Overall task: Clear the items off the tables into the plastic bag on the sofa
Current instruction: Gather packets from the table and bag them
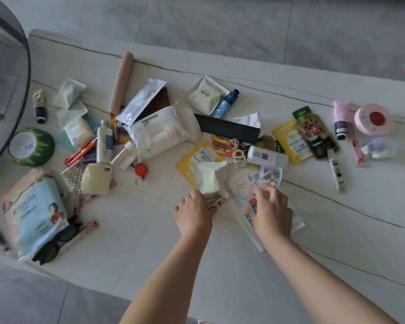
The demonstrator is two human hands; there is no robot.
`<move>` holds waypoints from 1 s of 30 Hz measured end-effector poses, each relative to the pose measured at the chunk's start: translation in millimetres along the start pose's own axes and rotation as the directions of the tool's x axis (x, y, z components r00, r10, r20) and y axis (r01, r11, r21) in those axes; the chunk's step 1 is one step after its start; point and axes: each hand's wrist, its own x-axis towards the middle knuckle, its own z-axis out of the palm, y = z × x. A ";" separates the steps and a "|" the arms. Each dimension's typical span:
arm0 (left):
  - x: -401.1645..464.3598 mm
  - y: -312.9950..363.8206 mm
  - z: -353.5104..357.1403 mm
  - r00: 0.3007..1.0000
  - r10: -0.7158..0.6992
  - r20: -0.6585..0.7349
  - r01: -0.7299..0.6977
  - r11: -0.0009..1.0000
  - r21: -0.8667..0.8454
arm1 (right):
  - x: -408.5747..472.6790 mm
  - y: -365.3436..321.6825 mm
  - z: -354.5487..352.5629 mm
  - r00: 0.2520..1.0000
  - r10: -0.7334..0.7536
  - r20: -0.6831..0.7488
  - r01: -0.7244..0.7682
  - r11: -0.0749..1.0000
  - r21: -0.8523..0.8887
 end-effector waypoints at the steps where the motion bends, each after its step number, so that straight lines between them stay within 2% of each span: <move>1: -3.2 0.5 0.8 0.999 0.009 0.046 -0.009 1.000 0.000 | -0.5 1.6 -1.2 1.000 -0.017 0.008 0.017 1.000 -0.005; 4: -18.8 1.3 2.3 0.989 0.022 0.146 -0.013 0.998 -0.066 | -1.2 11.2 -8.2 0.999 -0.029 0.027 0.029 1.000 -0.002; 9: -39.8 8.2 6.8 0.970 -0.016 0.244 0.112 0.916 -0.386 | -0.8 36.3 -20.5 0.994 0.107 0.016 -0.107 0.994 -0.016; 11: -42.7 18.6 7.9 0.956 -0.049 0.291 0.205 0.818 -0.537 | -1.6 44.1 -18.9 0.990 0.136 0.045 -0.134 0.990 -0.046; 13: -44.8 31.7 11.0 0.932 -0.069 0.357 0.309 0.667 -0.677 | -4.1 46.9 -14.9 0.989 0.142 0.034 -0.139 0.987 -0.075; 16: -46.8 48.5 15.6 0.913 -0.045 0.405 0.359 0.559 -0.747 | -7.6 44.9 -8.8 0.982 0.182 0.041 -0.181 0.983 -0.028; 21: -50.6 45.6 13.3 0.918 -0.056 0.392 0.348 0.585 -0.733 | -11.9 43.6 -10.2 0.954 0.277 0.115 -0.286 0.955 0.073; 24: -53.7 37.0 11.1 0.919 -0.069 0.387 0.349 0.599 -0.721 | -16.5 38.5 -9.6 0.963 0.227 0.148 -0.250 0.954 0.164; 27: -56.7 32.3 8.4 0.919 -0.071 0.387 0.348 0.606 -0.716 | -21.1 27.4 -9.5 0.974 0.194 0.122 -0.222 0.928 0.300; 30: -58.0 29.0 6.0 0.916 -0.059 0.396 0.345 0.618 -0.706 | -22.3 19.9 -12.0 0.966 0.231 0.116 -0.256 0.923 0.286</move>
